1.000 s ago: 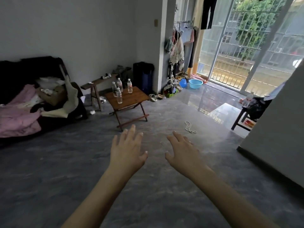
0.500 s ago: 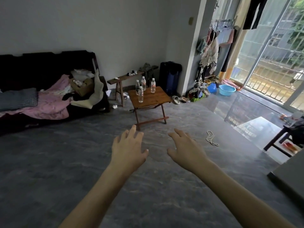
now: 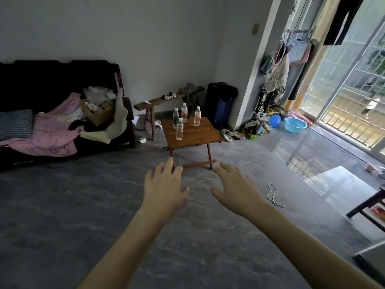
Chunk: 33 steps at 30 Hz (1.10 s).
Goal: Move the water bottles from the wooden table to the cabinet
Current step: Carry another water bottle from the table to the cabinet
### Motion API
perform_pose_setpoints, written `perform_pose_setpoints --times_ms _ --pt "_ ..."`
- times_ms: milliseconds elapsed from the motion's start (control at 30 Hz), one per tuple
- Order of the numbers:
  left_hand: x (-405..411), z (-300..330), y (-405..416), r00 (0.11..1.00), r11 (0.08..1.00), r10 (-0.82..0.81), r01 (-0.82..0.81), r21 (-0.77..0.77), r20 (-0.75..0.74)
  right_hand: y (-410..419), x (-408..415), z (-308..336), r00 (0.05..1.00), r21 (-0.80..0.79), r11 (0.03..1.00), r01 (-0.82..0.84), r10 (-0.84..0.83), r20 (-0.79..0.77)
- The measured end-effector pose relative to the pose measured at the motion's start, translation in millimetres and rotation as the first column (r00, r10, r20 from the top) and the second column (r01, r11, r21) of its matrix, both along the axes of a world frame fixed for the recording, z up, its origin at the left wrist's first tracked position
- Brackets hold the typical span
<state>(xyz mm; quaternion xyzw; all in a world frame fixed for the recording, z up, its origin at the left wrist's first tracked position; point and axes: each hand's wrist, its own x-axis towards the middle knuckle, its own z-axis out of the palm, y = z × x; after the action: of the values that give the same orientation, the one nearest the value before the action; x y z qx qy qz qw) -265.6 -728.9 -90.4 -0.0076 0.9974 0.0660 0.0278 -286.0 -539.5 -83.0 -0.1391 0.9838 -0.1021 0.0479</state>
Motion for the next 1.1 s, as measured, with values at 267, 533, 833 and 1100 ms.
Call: perform_pose_setpoints --times_ms 267,533,833,1100 --pt "-110.9 0.8 -17.2 0.999 0.998 -0.036 0.036 0.060 0.007 -12.2 -108.4 10.1 1.000 -0.016 1.000 0.021 -0.021 -0.001" --pt "-219.1 -11.6 -23.4 0.999 1.000 -0.007 0.007 0.008 0.035 -2.2 -220.4 6.6 0.998 -0.064 0.996 0.056 -0.056 -0.004" --pt "-385.3 -13.1 -0.6 1.000 0.999 0.014 -0.014 -0.033 0.000 41.1 -398.6 6.7 0.999 -0.154 0.987 0.041 -0.044 -0.015" --pt "-513.5 -7.7 7.3 0.998 0.996 0.068 -0.068 -0.060 -0.012 41.9 -549.1 -13.0 0.999 -0.189 0.981 -0.030 0.032 0.009"
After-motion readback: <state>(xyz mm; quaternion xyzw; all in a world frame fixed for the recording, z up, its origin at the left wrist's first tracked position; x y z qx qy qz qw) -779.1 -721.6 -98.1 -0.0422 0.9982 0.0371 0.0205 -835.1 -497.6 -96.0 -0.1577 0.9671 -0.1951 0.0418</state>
